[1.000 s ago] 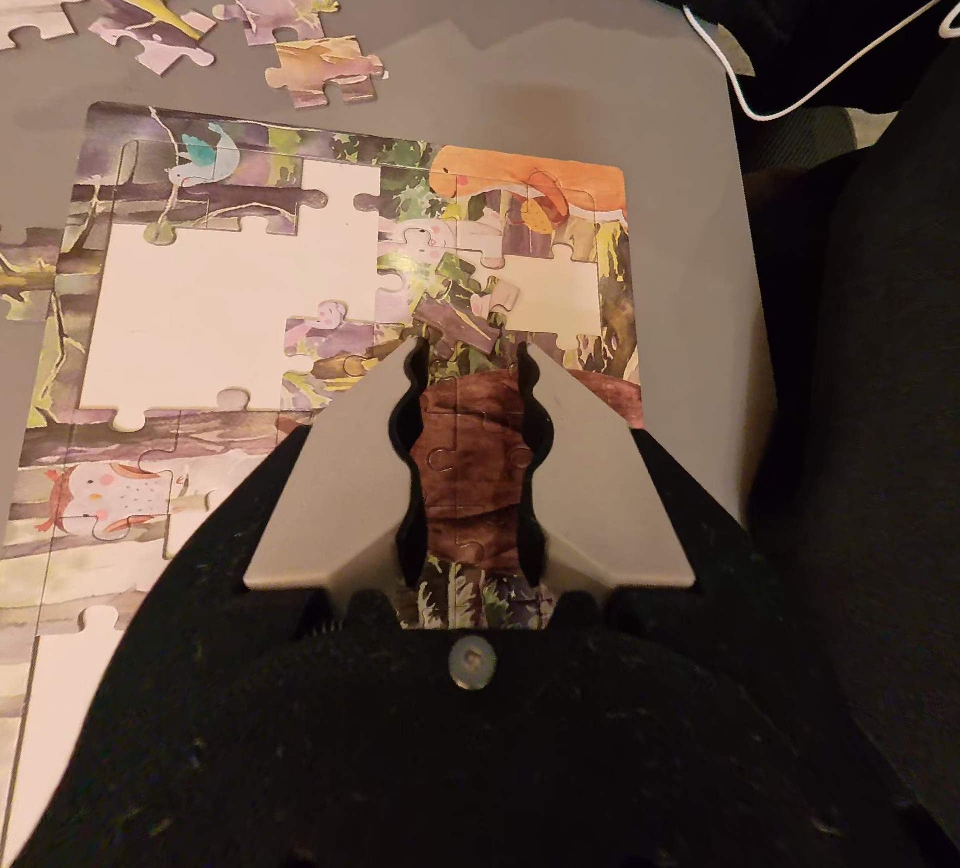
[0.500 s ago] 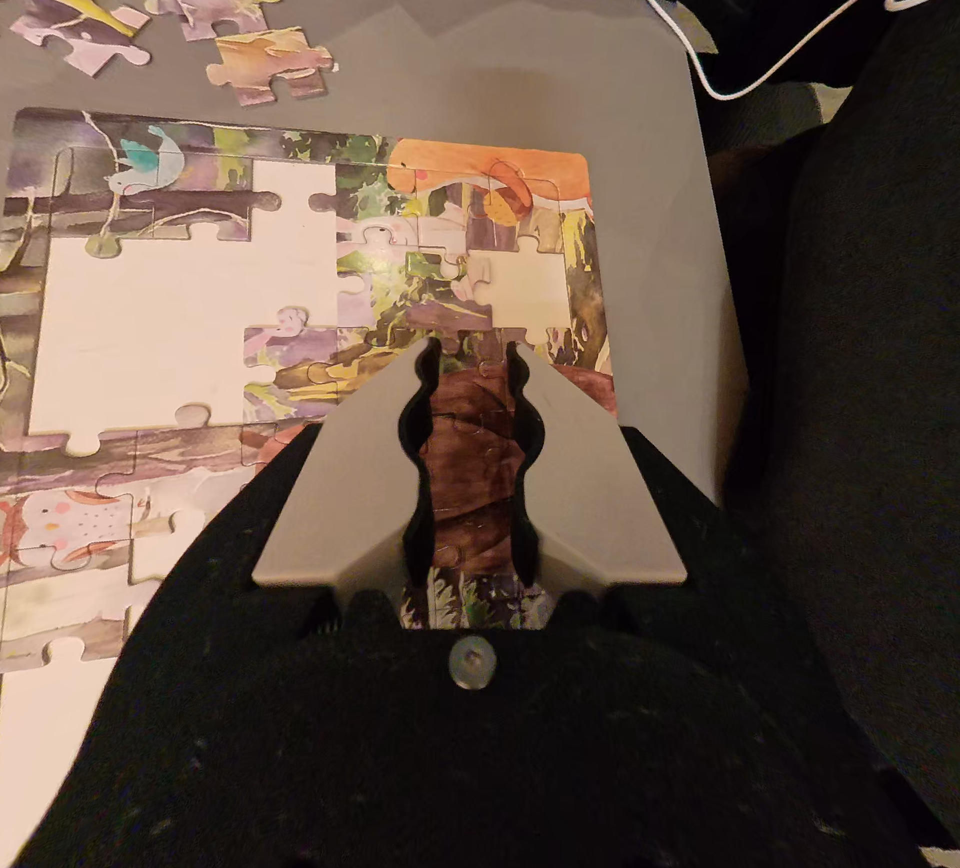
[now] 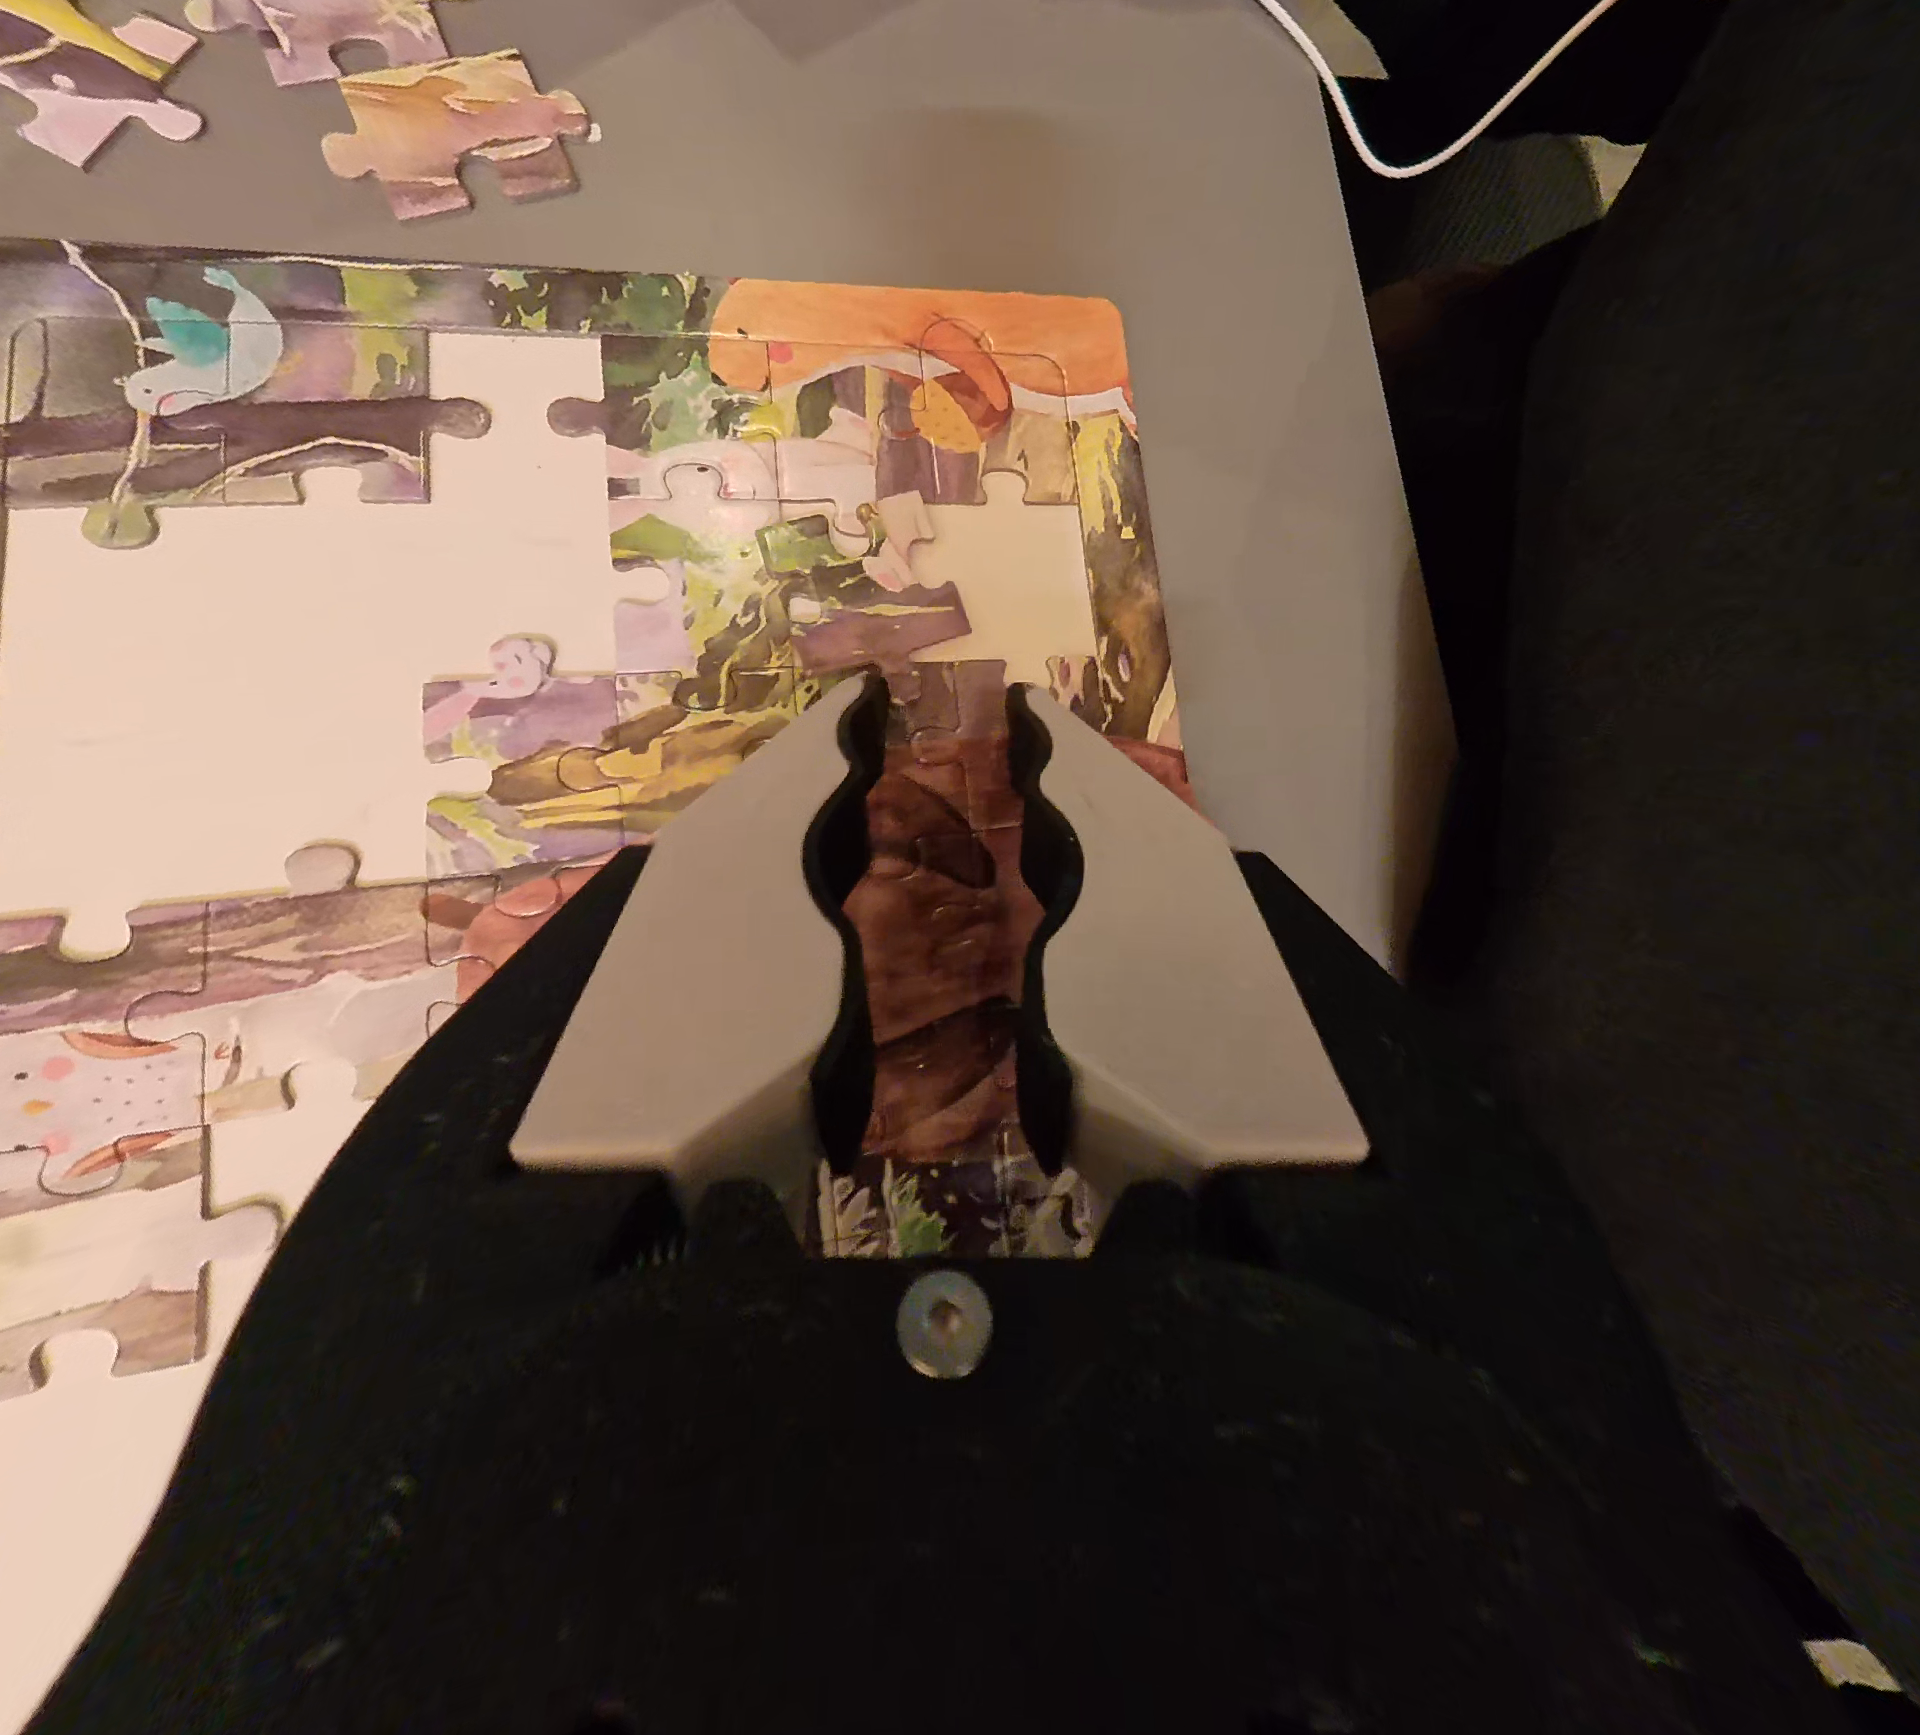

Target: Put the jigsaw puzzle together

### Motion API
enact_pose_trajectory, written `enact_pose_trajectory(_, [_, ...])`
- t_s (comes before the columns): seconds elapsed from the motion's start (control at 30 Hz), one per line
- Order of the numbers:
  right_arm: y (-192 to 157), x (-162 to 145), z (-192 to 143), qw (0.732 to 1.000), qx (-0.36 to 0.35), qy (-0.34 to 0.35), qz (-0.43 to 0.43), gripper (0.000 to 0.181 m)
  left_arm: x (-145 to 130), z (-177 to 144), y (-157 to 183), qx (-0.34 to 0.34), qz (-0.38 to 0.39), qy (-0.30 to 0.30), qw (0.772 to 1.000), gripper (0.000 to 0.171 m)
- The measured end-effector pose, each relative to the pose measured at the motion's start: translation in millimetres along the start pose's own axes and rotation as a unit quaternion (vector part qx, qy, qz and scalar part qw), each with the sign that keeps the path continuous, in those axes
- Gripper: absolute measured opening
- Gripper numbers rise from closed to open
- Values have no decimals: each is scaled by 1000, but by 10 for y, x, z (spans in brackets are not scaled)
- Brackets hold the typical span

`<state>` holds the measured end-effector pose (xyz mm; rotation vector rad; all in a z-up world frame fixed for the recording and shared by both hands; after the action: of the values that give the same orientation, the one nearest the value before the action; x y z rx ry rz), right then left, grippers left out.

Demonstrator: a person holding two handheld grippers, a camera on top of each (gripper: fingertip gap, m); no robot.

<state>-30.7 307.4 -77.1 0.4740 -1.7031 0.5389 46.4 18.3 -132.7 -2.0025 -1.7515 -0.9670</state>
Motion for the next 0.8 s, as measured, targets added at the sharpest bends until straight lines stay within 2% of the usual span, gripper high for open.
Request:
enact_pose_trajectory(0.23, [0, -2, 2, 1000, 0, -1, 0, 23, 20, 25, 51, -15, 7, -3, 1000, 22])
enact_pose_trajectory(0.4, [-3, 1, 1, 1000, 1, 0, -1, 23, 45, -10, 28, -10, 5, 21, 1000, 23])
enact_pose_trajectory(0.5, [-9, 3, 2, 1000, 1, 0, -2, 23, 59, -7, -41, 38, 9, 31, 999, 34])
enact_pose_trajectory(0.63, [-17, 9, 0, 1000, 2, 0, -4, 23, 114, 50, -30, 66, 32, 44, 996, 45])
enact_pose_trajectory(0.8, [-24, 23, -11, 1000, 1, 4, -6, 23, 128, 160, -2, 53, 40, 35, 997, 49])
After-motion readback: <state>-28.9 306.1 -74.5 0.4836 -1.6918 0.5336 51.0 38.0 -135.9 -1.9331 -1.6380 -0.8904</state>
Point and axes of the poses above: each gripper's, where its closed fingertips meet, z out along the fingers, x out of its top, y = z × x across the jaws, the point moved 10 cm from there along -z, back along the fingers
